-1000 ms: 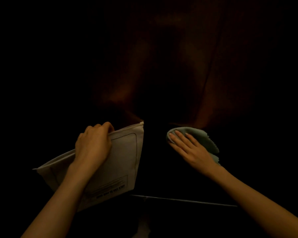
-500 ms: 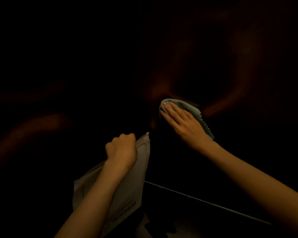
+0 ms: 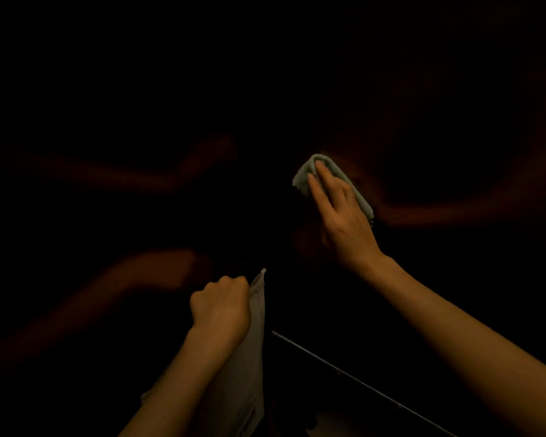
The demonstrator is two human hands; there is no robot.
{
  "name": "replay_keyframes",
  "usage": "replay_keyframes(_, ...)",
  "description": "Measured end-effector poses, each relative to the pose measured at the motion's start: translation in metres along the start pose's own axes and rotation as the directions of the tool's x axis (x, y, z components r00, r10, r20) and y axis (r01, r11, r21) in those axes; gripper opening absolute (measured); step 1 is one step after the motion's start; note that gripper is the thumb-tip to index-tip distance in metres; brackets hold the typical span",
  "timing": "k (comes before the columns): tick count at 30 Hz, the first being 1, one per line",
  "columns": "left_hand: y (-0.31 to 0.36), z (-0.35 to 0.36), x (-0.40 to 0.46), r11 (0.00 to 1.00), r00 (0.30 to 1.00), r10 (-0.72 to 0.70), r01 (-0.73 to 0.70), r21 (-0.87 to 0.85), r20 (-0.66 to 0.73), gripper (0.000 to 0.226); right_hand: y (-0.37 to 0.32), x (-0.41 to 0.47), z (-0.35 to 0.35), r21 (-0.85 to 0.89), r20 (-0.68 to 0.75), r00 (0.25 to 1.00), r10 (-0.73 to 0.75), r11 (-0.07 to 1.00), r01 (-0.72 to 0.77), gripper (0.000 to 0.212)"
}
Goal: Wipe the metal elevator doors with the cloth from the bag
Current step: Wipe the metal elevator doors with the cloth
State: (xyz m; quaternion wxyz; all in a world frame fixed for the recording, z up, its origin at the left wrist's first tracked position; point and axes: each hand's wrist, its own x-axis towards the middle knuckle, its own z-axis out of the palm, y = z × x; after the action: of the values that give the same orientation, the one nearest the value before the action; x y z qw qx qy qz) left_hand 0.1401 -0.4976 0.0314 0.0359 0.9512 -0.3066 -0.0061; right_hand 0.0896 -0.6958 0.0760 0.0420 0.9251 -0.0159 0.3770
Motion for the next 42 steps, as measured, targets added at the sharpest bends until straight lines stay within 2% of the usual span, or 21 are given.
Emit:
replay_keyframes(3,-0.006,0.005,-0.006,1.000,0.999,0.000,0.002,0.029,-0.041,0.026,-0.011,0.031,0.013,0.123,-0.071,0.997,-0.011,0.992,0.019,0.053)
replay_keyframes(7,-0.006,0.010,-0.007,0.997,0.998,0.023,-0.019,0.078,-0.052,0.029,-0.024,0.055,0.033,0.322,-0.105,0.988,0.112,0.944,-0.073,0.060)
replay_keyframes(8,0.012,0.033,0.008,0.993,0.997,0.036,-0.028,0.117,-0.072,0.031,-0.001,0.042,0.062,0.352,-0.114,0.984,0.140,0.931,-0.092,0.061)
replay_keyframes(12,0.015,0.037,0.010,0.994,0.997,0.018,-0.009,0.112,-0.075,0.029,0.005,0.013,0.100,0.422,-0.091,0.980,0.178,0.898,-0.124,0.063)
replay_keyframes(16,0.013,0.040,0.015,0.993,0.994,0.041,-0.030,0.110,-0.103,0.030,0.009,-0.046,0.145,0.389,0.106,0.982,0.159,0.902,-0.188,0.080)
replay_keyframes(20,0.012,0.039,0.017,0.992,0.990,0.051,-0.035,0.119,-0.131,0.030,0.016,-0.099,0.176,0.288,0.369,0.925,0.091,0.935,-0.207,0.094)
replay_keyframes(22,0.011,0.037,0.016,0.991,0.988,0.050,-0.031,0.128,-0.145,0.031,0.020,-0.104,0.179,0.266,0.405,0.910,0.082,0.942,-0.204,0.097)
replay_keyframes(24,0.008,0.038,0.014,0.991,0.986,0.041,-0.019,0.135,-0.163,0.032,0.020,-0.092,0.176,0.316,0.309,0.947,0.092,0.929,-0.194,0.091)
replay_keyframes(26,0.005,0.039,0.012,0.990,0.985,0.039,-0.015,0.142,-0.167,0.032,0.021,-0.067,0.168,0.390,0.140,0.983,0.123,0.905,-0.169,0.081)
replay_keyframes(28,0.003,0.041,0.011,0.990,0.986,0.037,-0.014,0.143,-0.160,0.032,0.022,-0.038,0.158,0.429,0.008,0.987,0.162,0.891,-0.150,0.072)
replay_keyframes(30,0.002,0.043,0.010,0.987,0.988,0.039,-0.015,0.157,-0.151,0.033,0.021,-0.020,0.155,0.451,-0.066,0.979,0.194,0.881,-0.144,0.065)
replay_keyframes(32,-0.001,0.044,0.009,0.987,0.989,0.037,-0.013,0.160,-0.143,0.035,0.018,-0.019,0.160,0.474,-0.065,0.974,0.218,0.865,-0.162,0.062)
replay_keyframes(35,-0.008,0.042,0.006,0.989,0.991,0.008,0.012,0.145,-0.132,0.034,0.011,-0.047,0.182,0.489,0.022,0.975,0.222,0.848,-0.204,0.066)
replay_keyframes(37,-0.013,0.040,0.004,0.988,0.991,-0.005,0.026,0.153,-0.134,0.032,0.006,-0.075,0.200,0.483,0.147,0.966,0.212,0.837,-0.257,0.073)
replay_keyframes(40,-0.017,0.039,0.000,0.986,0.992,-0.025,0.045,0.160,-0.127,0.030,0.003,-0.114,0.222,0.388,0.373,0.912,0.173,0.863,-0.323,0.088)
replay_keyframes(42,-0.020,0.041,-0.002,0.986,0.991,-0.030,0.049,0.156,-0.127,0.032,0.005,-0.132,0.232,0.319,0.484,0.866,0.122,0.898,-0.304,0.093)
